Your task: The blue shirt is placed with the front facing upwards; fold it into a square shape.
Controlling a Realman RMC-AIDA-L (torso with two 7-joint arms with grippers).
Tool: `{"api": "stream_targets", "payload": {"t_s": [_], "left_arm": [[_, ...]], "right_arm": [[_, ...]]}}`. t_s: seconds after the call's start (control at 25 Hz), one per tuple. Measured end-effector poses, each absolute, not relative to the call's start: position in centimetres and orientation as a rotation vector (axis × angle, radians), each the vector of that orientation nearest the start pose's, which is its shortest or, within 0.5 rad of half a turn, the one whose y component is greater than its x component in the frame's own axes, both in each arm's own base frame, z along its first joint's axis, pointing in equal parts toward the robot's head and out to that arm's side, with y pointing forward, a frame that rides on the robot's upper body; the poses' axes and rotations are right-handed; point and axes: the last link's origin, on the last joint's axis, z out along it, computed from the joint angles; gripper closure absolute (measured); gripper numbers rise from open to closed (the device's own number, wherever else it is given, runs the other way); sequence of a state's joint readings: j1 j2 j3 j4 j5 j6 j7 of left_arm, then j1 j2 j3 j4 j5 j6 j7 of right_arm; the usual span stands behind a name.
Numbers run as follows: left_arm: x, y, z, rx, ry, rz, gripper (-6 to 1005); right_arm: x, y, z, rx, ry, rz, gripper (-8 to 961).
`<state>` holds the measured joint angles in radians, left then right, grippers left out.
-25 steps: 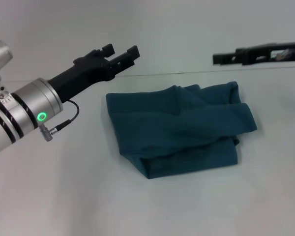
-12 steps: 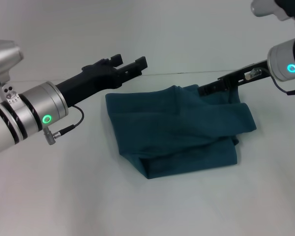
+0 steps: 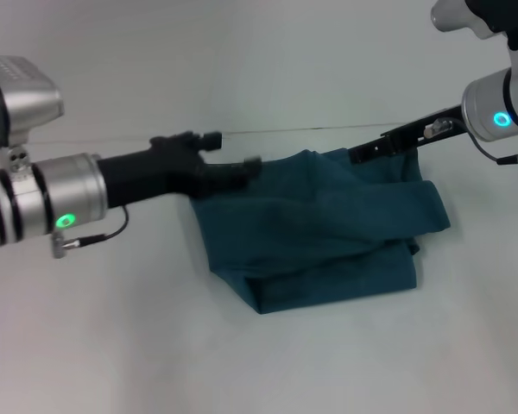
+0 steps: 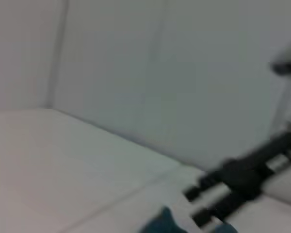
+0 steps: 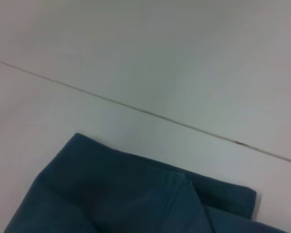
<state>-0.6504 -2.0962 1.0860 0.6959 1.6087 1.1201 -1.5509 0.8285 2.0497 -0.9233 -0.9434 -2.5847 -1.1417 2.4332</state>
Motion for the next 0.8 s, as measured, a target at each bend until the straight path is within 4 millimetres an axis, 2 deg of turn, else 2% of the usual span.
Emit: {"api": "stream_targets", "payload": {"t_s": [0.16,0.28,0.52,0.8], "left_arm": [[-18.8,39.0,-1.0,-2.727,-0.519,-0.682,134],[-19.4,38.0,0.2,-2.796,-0.498,-0.664,133],[-20.2,36.5,1.8,-2.818,-0.488,-0.710,133],[-20.2,35.7,2.2,-2.838,-0.480,-0.737,133]], "right_arm": [[19.0,45.9,3.5,-2.276,1.052,0.019,36],[18.6,46.4,2.6,-2.283,1.057,0.007,36],[18.5,47.4,0.3,-2.249,1.003,-0.081,36],[18.2,47.4,-1.8,-2.251,0.973,-0.113,37]]}}
